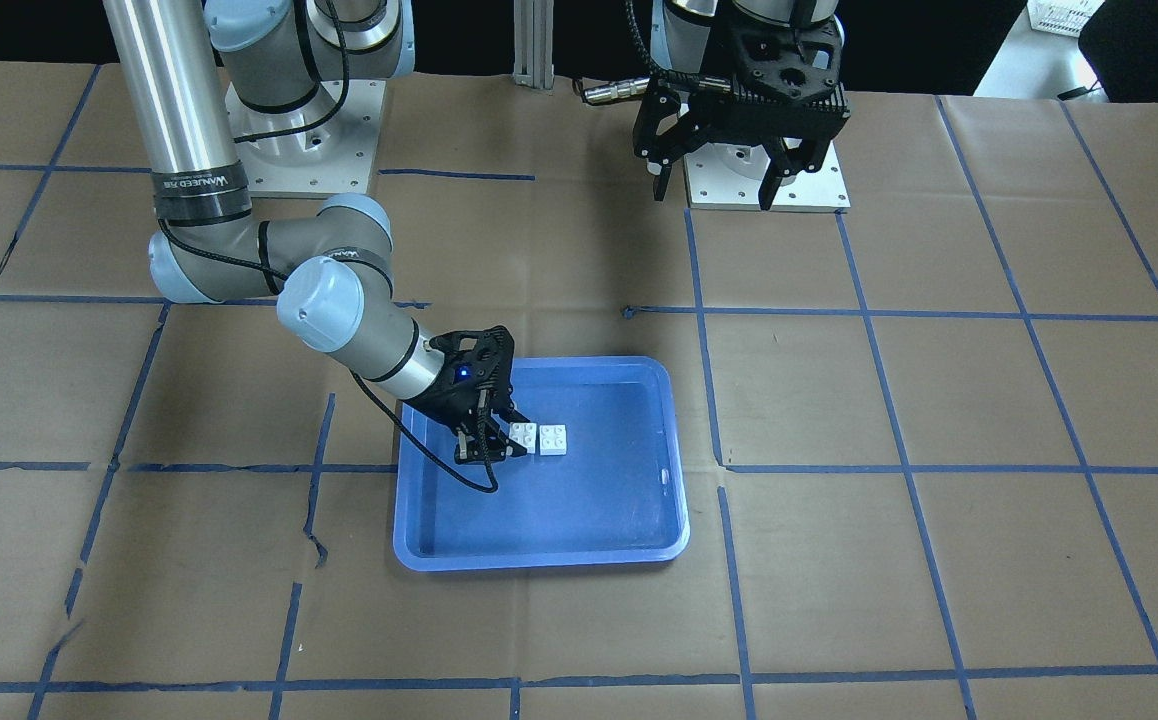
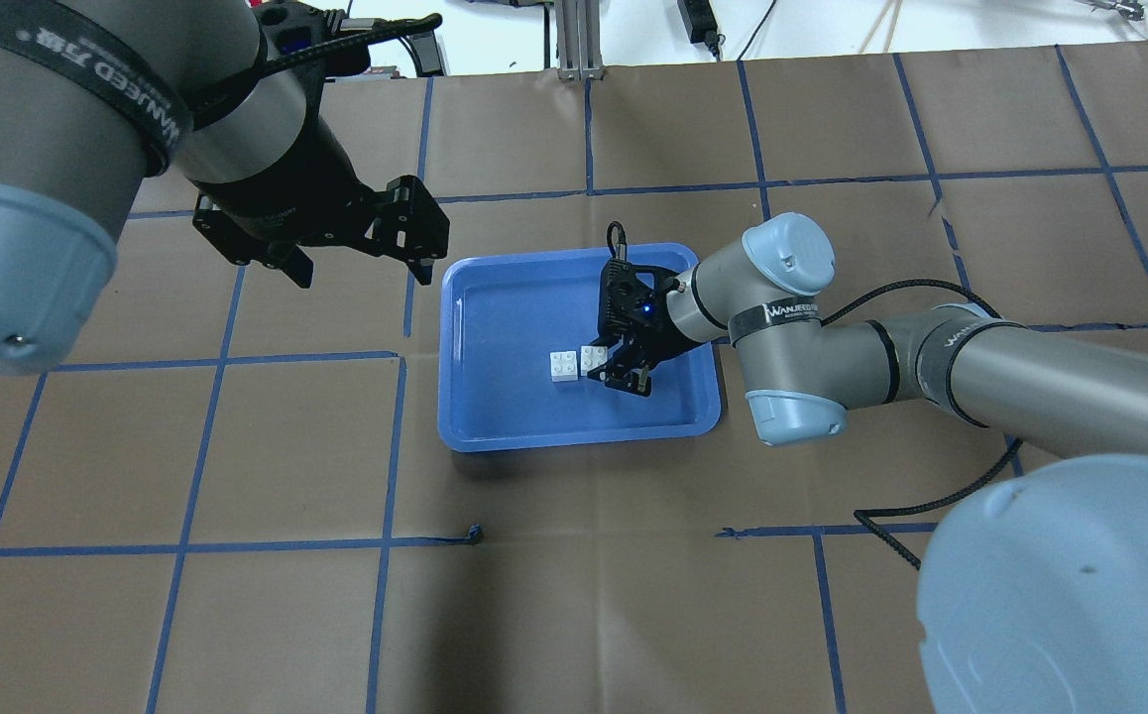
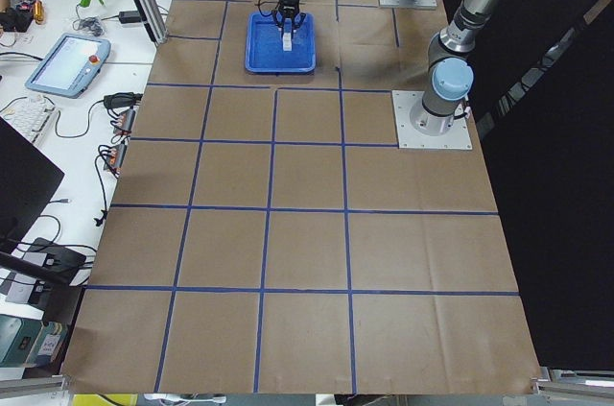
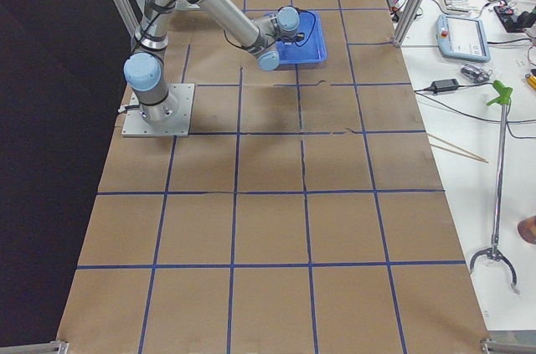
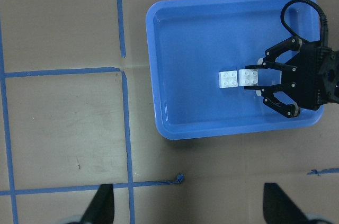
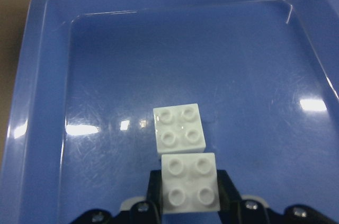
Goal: Assemble white blocks and place on blue tray
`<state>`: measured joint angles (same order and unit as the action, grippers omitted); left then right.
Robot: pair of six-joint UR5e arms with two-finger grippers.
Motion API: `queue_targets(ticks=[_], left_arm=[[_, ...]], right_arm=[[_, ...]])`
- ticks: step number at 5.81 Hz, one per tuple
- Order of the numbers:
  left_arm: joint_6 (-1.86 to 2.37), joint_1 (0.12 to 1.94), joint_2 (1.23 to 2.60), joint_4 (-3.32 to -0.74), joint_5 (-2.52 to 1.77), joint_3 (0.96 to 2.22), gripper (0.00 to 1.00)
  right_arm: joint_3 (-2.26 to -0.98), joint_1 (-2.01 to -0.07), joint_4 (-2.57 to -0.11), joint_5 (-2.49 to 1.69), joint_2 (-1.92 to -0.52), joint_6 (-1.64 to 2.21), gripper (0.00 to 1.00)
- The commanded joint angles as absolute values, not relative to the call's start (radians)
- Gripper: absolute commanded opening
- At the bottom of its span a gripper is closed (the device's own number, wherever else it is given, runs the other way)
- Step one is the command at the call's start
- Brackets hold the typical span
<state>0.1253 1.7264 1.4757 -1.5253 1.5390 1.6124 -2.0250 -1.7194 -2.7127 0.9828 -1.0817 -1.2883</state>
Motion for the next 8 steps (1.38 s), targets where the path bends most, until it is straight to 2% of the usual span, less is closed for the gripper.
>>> queue_targets(ticks=[1, 6, 8], left_arm=[[0.124, 1.721, 1.476, -1.525, 1.539, 1.612, 0.99], [0.124, 1.72, 1.476, -1.523, 1.537, 1.611, 0.99], [0.12, 1.651, 1.474, -1.526, 1.534, 1.595, 0.99]], right_arm=[[-2.025, -1.727, -2.726, 0.983, -1.069, -1.287, 0.31], [-2.023, -1.736, -2.726, 0.988, -1.066, -1.287, 0.34], [-2.023, -1.738, -2.726, 0.988, -1.066, -1.287, 0.35]])
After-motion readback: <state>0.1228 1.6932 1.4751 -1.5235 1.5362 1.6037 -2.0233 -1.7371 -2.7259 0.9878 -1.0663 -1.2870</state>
